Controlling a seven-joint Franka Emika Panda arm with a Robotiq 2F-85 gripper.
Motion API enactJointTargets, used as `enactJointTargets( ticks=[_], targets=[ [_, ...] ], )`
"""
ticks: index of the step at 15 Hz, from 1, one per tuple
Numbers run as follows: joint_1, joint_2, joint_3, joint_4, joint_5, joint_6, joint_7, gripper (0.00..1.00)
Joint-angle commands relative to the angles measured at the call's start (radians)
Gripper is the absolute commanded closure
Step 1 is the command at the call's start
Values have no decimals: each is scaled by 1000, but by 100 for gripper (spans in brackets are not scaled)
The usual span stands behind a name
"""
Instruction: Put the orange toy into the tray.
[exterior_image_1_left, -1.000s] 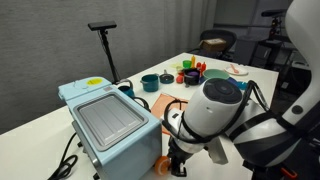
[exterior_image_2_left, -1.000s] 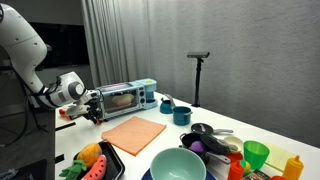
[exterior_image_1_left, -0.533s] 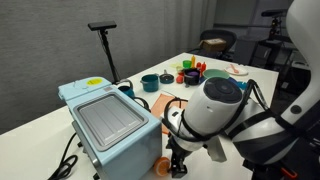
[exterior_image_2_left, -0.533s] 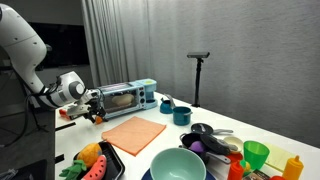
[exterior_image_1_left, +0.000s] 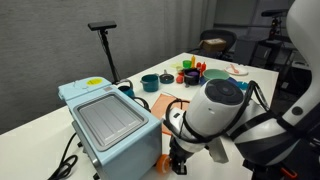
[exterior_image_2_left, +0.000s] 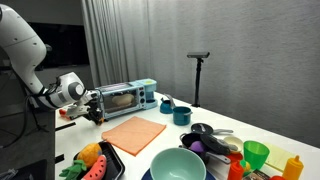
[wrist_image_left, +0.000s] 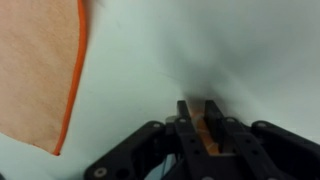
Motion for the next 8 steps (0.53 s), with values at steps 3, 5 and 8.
enactJointTargets(
  ticks=[3,5,8],
  targets=[
    [1,2,-11,2,-11,30,1,100],
    [-10,-7,-1,1,-11,17,-22,100],
    [-142,-50,145,-34,75,-72,-236,100]
  ],
)
